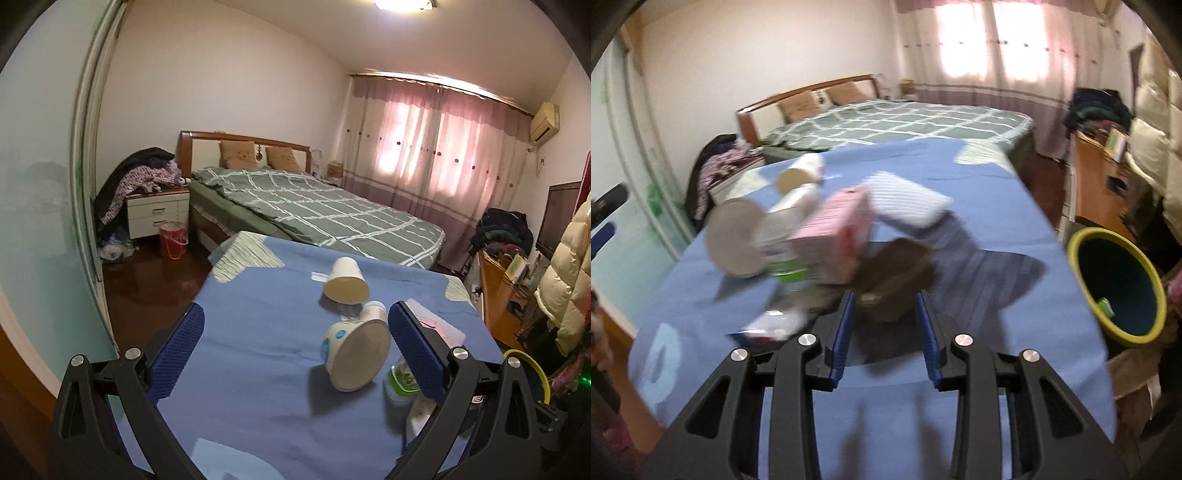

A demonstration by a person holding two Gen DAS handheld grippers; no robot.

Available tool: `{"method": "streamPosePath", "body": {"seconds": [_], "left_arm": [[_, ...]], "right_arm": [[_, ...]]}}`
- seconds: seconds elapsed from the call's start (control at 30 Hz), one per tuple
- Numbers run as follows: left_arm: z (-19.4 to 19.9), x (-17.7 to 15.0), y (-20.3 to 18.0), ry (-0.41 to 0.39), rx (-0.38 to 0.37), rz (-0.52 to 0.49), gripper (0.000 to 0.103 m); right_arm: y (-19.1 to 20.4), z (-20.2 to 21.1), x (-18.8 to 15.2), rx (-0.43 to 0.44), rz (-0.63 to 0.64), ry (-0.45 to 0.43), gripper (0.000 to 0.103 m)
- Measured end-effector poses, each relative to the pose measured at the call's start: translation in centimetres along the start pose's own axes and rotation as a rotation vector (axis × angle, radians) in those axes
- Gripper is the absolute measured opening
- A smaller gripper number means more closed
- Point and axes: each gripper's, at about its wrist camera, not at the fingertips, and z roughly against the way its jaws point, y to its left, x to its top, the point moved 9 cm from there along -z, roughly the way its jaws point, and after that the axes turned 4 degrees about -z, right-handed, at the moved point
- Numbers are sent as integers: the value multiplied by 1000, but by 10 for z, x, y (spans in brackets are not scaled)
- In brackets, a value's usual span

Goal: Collect trash
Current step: 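Grasp the white plastic packet on the table with the right gripper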

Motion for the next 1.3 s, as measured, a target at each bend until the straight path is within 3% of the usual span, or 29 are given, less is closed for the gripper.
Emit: {"method": "streamPosePath", "body": {"seconds": [0.07, 0.3, 0.67, 0.73, 0.8, 0.97, 1.23, 1.3], "left_arm": [[4, 1, 3, -3, 5, 1, 98], [17, -4, 24, -14, 36, 10, 98], [18, -6, 43, -13, 31, 43, 98], [18, -7, 43, -10, 26, 44, 98], [17, -7, 41, -7, 22, 44, 98], [12, -8, 36, 1, 15, 37, 98], [6, -8, 17, 9, 0, 7, 98], [7, -7, 12, 8, -3, -1, 98]], "right_arm": [[15, -6, -3, 16, 12, 12, 33], [52, -39, -7, 38, -5, 68, 53], [65, -68, -26, -22, 28, 155, 59], [66, -68, -31, -29, 52, 165, 57], [64, -66, -35, -38, 76, 156, 44], [55, -55, -39, -10, 80, 155, 31], [64, -27, -48, 85, 156, 141, 26], [69, -21, -48, 93, 184, 130, 20]]}}
